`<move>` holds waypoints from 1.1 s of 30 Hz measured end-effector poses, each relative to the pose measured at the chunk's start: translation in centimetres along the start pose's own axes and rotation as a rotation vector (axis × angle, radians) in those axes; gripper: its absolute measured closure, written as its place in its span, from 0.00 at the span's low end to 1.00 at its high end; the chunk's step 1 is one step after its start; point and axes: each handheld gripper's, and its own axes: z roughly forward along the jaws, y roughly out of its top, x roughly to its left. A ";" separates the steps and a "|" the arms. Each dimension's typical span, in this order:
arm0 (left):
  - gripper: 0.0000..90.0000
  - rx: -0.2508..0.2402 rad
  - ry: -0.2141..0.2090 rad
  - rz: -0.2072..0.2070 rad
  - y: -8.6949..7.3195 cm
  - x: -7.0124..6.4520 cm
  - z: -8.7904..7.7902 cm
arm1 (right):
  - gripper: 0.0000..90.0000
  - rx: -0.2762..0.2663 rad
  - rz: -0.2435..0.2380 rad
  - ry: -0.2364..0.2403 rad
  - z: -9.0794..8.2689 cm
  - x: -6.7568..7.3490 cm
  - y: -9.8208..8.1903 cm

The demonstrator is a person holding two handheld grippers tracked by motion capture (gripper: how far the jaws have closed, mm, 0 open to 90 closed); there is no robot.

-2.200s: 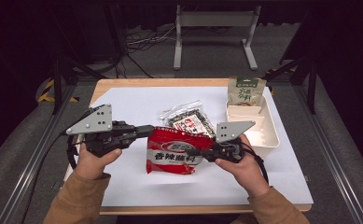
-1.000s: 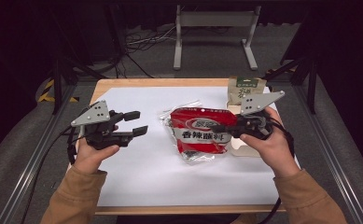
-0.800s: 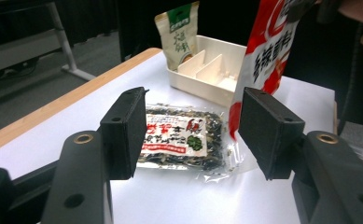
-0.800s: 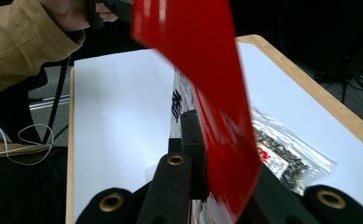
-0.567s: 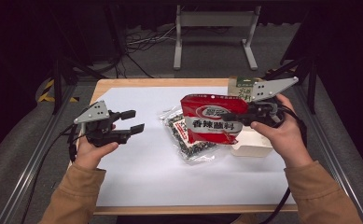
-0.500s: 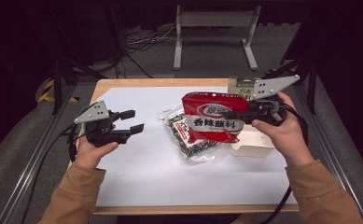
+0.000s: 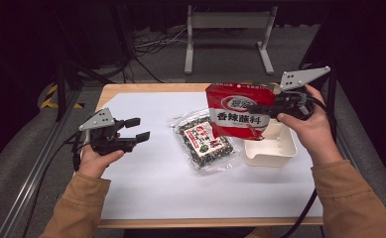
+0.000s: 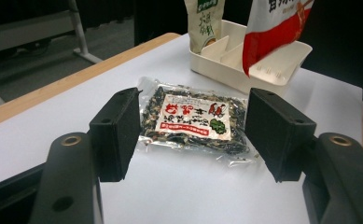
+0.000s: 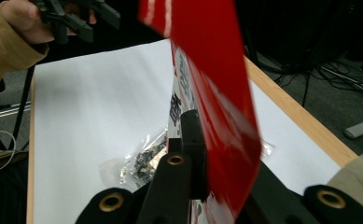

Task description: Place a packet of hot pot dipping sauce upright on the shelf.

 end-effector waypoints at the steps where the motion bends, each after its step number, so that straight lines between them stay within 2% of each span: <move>1: 0.40 0.001 0.001 0.004 -0.1 0.1 0.0 | 0.99 -0.001 0.003 -0.005 -0.1 -0.3 -0.1; 11: 0.39 0.002 0.003 -0.025 -0.9 0.8 -0.1 | 0.99 0.002 0.006 -0.066 -0.8 -2.8 -0.5; 16: 0.39 0.001 0.004 -0.035 -1.3 1.2 -0.1 | 0.99 -0.004 0.015 -0.080 -0.9 -3.6 -0.9; 22: 0.37 0.014 0.005 -0.042 -1.6 1.5 0.2 | 0.99 -0.010 0.004 -0.105 -1.2 -4.4 -1.2; 33: 0.36 0.024 0.013 -0.056 -2.2 1.8 0.5 | 0.99 0.001 0.023 -0.156 -2.0 -6.2 -2.3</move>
